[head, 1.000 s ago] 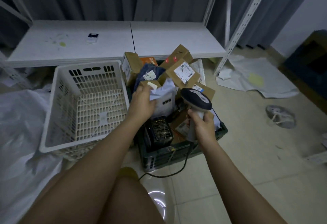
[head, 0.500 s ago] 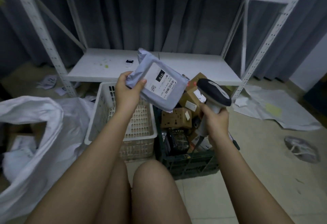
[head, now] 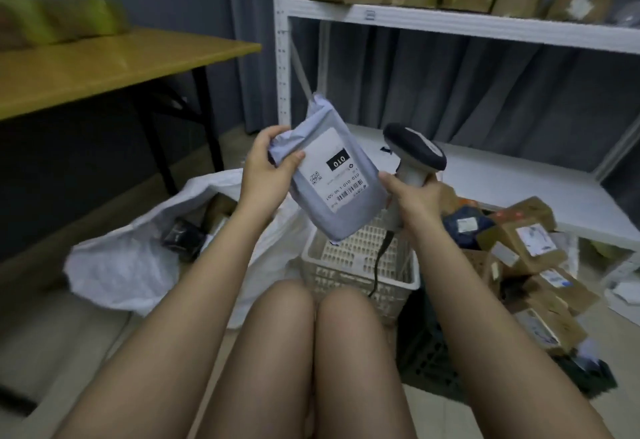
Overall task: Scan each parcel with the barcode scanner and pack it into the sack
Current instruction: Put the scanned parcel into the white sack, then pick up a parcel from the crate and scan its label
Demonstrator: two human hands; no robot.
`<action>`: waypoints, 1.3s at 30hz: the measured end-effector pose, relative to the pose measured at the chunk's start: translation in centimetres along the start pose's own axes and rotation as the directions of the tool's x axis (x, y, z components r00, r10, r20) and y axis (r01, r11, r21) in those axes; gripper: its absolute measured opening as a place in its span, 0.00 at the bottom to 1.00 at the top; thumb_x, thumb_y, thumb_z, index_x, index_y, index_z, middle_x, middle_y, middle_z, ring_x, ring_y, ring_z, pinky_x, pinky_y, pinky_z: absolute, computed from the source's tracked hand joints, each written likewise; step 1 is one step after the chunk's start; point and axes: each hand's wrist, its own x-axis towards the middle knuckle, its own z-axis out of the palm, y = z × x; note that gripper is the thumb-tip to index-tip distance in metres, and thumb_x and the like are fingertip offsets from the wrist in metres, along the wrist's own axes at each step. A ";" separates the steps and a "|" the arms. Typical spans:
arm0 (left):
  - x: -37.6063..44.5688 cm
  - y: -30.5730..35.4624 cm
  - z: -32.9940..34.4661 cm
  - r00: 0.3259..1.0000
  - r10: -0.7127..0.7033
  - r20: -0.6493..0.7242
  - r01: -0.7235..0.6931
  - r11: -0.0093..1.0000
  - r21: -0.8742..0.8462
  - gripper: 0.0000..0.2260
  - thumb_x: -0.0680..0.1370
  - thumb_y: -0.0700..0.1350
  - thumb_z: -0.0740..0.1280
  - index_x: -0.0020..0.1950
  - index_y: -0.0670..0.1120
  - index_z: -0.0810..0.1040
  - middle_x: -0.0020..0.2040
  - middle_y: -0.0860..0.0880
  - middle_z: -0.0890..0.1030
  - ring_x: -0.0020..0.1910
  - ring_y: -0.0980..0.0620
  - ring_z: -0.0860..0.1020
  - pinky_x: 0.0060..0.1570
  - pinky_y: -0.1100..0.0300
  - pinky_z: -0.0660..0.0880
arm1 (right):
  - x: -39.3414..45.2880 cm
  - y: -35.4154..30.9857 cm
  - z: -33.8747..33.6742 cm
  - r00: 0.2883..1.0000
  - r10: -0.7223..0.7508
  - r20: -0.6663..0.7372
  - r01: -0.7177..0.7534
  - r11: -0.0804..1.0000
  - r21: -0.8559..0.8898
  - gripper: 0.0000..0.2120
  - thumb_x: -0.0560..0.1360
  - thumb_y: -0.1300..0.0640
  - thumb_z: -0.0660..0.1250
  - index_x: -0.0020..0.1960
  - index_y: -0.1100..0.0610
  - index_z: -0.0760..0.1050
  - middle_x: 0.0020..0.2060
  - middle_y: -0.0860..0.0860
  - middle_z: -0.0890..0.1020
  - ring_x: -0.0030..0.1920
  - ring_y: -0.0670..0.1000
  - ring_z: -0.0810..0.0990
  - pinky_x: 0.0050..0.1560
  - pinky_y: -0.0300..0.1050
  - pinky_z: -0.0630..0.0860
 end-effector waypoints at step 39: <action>4.0 -6.1 -14.0 0.964 -0.258 0.063 0.178 0.807 0.563 0.41 0.72 0.59 0.72 0.78 0.52 0.55 0.76 0.49 0.62 0.75 0.47 0.58 0.74 0.46 0.56 | 1.0 0.7 15.3 0.786 0.191 0.588 0.078 0.913 -0.401 0.20 0.67 0.67 0.77 0.56 0.59 0.74 0.41 0.52 0.82 0.40 0.50 0.81 0.35 0.41 0.80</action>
